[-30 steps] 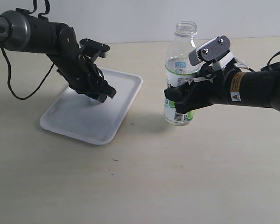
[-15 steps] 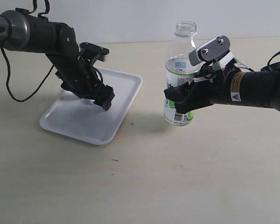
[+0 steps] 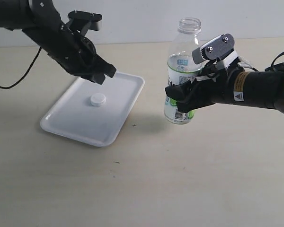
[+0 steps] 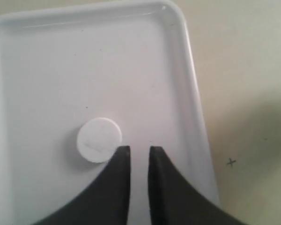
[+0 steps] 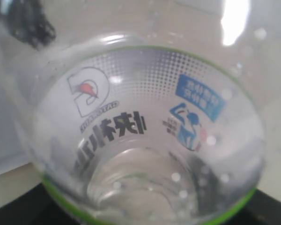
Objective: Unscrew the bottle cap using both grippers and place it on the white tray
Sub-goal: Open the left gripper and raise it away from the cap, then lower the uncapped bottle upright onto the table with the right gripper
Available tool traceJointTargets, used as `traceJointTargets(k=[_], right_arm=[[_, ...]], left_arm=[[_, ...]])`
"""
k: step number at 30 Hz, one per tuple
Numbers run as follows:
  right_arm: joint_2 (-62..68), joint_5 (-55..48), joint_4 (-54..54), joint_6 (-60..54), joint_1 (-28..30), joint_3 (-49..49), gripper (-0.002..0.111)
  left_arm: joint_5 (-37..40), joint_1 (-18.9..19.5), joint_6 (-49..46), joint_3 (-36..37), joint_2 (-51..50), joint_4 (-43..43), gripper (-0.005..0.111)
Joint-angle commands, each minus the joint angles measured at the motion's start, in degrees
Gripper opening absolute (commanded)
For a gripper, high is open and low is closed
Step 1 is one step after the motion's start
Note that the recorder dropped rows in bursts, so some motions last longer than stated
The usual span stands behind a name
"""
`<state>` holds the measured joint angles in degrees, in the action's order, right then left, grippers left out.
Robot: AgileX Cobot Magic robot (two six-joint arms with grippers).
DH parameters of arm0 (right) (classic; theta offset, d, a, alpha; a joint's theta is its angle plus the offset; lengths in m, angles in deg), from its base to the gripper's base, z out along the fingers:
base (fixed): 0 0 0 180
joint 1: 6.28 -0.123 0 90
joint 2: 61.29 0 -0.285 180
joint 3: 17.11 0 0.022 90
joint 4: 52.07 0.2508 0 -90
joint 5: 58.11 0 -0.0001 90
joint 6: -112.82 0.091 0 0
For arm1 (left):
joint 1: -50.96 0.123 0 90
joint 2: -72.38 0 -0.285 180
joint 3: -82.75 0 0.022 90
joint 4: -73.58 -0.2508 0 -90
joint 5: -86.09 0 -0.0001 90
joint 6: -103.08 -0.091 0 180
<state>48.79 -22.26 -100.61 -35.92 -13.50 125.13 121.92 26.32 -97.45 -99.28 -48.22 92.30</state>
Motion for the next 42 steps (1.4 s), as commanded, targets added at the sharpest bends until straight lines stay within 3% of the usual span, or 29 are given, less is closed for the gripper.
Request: traceJointTargets(k=[1,9,20,32,42], right_arm=[[-0.25,9.76,5.12,-6.76,-0.09,-3.6,0.0],[-0.35,22.11,18.23,-19.51,-0.09,-13.78,0.0],[-0.35,23.64,11.79,-19.02,-0.09,-20.14,0.0],[-0.35,19.96,7.38,-20.69,-0.09,-21.26,0.001],[-0.35,16.63,5.23,-20.91,-0.09,-21.26,0.065]], left_arm=[[-10.49,0.03,-10.13,8.91,4.67,10.65,0.0],[-18.3,0.03,-18.39,17.23,13.94,19.91,0.0],[-23.64,-0.08,-18.39,23.62,22.76,21.69,0.0],[-25.01,-0.08,-18.47,25.76,24.06,22.28,0.0],[-24.89,-0.08,-18.47,25.76,24.18,22.28,0.0]])
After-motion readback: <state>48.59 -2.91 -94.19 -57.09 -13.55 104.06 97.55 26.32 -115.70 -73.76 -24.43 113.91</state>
